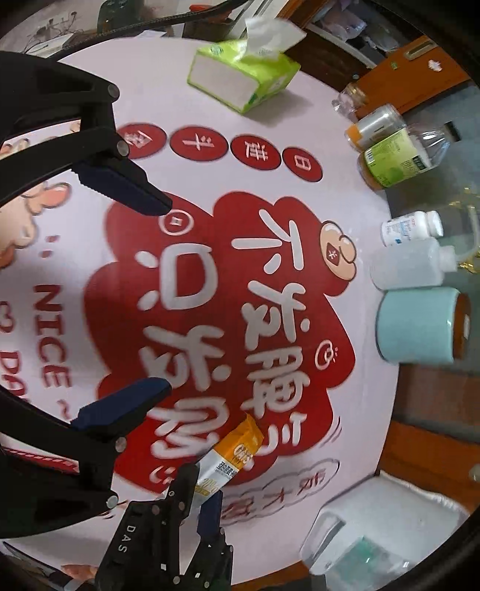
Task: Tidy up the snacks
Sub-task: 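Carry OATS bar over the tray with right tool and lower it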
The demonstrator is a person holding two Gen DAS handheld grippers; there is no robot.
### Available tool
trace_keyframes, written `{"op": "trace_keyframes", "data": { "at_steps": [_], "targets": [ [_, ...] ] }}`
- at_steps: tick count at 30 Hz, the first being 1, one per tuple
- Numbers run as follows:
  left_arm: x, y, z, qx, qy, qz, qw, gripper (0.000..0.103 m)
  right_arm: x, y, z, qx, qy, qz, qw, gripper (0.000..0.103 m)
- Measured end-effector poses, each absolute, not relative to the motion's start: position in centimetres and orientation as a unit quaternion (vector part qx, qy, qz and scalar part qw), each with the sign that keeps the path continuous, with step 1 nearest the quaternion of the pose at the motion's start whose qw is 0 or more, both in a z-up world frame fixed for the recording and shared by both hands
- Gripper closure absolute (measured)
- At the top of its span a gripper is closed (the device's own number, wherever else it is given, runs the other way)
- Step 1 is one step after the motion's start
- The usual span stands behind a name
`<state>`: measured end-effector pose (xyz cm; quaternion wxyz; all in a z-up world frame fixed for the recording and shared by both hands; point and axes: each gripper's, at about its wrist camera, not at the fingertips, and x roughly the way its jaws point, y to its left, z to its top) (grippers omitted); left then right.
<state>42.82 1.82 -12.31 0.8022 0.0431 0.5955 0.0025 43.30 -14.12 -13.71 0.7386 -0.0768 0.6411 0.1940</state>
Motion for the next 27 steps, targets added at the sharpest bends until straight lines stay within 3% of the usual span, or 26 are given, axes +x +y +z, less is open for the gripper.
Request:
{"op": "trace_keyframes", "data": {
  "at_steps": [17,27],
  "targets": [
    [26.7,-1.0,3.3,0.073,0.523,-0.023,0.849,0.014,24.6,-17.6,3.5,-0.051,0.527,0.167,0.832,0.063],
    [14.5,-2.8,8.0,0.06,0.463,-0.069,0.882,0.014,11.0,-19.2,7.6,0.007,0.452,0.18,0.873,0.062]
  ]
}}
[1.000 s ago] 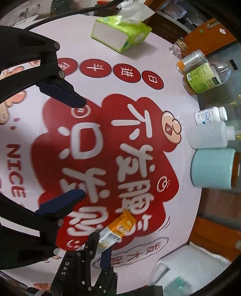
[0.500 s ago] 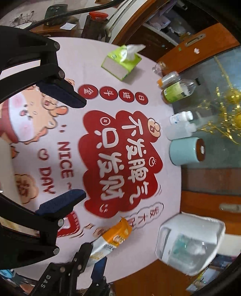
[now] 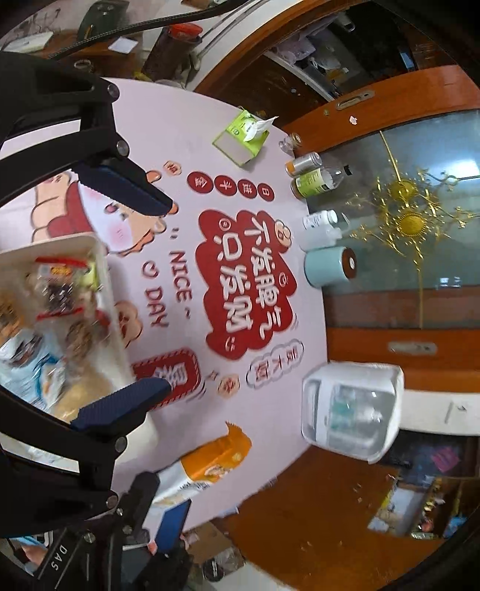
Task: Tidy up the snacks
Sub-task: 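Carry OATS bar over the tray with right tool and lower it, then open right tool to release OATS bar into the tray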
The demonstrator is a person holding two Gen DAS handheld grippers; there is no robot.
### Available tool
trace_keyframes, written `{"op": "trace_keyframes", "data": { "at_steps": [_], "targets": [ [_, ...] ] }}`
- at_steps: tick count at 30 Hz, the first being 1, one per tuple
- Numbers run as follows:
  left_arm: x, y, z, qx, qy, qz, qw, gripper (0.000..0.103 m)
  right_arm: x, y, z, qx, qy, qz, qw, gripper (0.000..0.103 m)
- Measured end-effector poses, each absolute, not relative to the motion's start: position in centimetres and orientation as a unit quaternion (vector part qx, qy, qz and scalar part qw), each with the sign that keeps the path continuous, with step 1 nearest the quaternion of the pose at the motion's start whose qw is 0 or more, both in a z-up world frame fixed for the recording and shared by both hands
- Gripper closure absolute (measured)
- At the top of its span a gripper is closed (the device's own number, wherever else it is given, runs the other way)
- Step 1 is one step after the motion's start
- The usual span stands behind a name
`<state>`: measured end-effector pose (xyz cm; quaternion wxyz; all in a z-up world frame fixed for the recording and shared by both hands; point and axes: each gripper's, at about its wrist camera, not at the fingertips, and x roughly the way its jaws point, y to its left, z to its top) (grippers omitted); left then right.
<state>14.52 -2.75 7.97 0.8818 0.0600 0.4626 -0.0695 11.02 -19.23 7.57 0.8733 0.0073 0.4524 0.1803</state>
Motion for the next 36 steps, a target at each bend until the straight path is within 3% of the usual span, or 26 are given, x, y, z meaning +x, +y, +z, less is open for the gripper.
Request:
{"op": "trace_keyframes", "data": {
  "at_steps": [7,15,36],
  "targets": [
    [7.9,-2.0,7.4,0.03,0.427,-0.073,0.901,0.014,4.7,-19.4,7.0,0.047,0.418,0.185,0.888,0.062],
    [3.6,-0.4,4.8,0.018,0.406,-0.044,0.912,0.004,2.0,-19.0,3.6,0.112,0.427,0.211,0.872,0.062],
    [2.2,0.4,-4.4,-0.009,0.456,-0.006,0.89,0.003,1.0,-15.7,-4.2,0.055,0.483,0.16,0.859,0.061]
  ]
}}
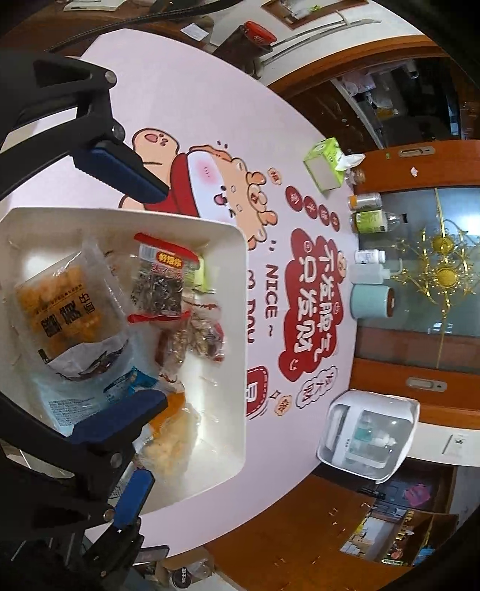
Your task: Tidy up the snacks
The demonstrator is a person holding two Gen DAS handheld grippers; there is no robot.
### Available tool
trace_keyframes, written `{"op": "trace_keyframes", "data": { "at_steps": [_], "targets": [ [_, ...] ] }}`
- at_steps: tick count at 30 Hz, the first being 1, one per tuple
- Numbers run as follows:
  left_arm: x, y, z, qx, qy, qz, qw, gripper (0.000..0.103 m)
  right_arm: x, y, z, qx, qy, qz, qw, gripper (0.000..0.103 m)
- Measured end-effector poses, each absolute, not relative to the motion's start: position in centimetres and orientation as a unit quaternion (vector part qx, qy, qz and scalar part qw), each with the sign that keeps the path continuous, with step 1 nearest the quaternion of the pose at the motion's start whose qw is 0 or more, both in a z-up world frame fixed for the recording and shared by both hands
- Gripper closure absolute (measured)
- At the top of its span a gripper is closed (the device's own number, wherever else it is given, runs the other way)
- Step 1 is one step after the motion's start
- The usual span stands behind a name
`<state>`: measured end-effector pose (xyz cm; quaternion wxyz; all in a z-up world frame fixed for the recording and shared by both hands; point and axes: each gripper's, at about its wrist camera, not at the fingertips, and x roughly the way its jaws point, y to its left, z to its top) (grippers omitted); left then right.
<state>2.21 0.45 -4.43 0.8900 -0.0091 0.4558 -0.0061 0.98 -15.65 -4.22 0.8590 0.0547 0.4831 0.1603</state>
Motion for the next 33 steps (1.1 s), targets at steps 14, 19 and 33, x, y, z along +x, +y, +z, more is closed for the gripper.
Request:
{"op": "trace_keyframes", "data": {
  "at_steps": [14,19,33],
  "targets": [
    [2.4,0.5,-4.2,-0.003,0.445,0.006,0.896,0.003,1.2,-17.3,-2.8,0.073,0.455,0.107,0.881,0.056],
    [1.5,0.0,-3.1,0.008,0.434,0.005,0.901,0.002,0.6,-17.4,-1.3,0.069,0.433,0.082,0.895,0.051],
    [-0.5,-1.0,-0.8,0.022,0.395,0.023,0.918,0.001,-0.9,-17.8,0.7,0.063,0.4,0.041,0.914,0.039]
  ]
}}
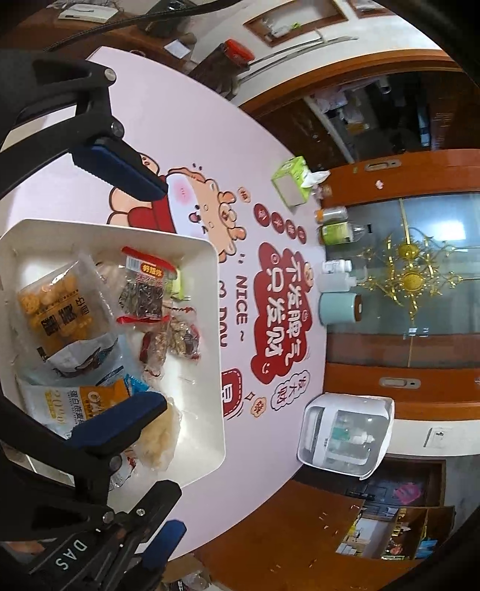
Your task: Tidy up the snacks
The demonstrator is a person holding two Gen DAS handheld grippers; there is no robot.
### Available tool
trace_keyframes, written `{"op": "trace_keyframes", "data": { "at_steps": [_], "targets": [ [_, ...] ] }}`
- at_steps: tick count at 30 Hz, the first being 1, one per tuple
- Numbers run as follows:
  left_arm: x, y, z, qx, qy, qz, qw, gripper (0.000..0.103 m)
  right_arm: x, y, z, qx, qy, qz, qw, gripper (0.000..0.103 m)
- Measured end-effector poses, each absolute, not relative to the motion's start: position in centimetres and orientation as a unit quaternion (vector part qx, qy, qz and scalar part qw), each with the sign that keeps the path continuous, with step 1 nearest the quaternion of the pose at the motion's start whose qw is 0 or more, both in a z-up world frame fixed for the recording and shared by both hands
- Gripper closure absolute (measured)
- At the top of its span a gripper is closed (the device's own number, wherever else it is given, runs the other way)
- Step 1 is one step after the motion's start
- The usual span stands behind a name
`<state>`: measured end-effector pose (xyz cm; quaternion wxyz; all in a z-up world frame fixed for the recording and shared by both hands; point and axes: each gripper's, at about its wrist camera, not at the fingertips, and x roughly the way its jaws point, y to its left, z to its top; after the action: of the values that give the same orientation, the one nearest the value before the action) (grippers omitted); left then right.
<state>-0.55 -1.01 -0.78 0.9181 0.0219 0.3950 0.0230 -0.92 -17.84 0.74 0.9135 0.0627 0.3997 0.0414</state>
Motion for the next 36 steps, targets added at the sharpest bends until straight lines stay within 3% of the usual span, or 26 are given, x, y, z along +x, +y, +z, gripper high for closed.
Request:
{"op": "trace_keyframes", "data": {
  "at_steps": [36],
  "targets": [
    [-1.7,-1.6,-0.7,0.028,0.401,0.036,0.915,0.001,-2.3,-17.9,1.7,0.041,0.381,0.003,0.924,0.037]
  ]
}}
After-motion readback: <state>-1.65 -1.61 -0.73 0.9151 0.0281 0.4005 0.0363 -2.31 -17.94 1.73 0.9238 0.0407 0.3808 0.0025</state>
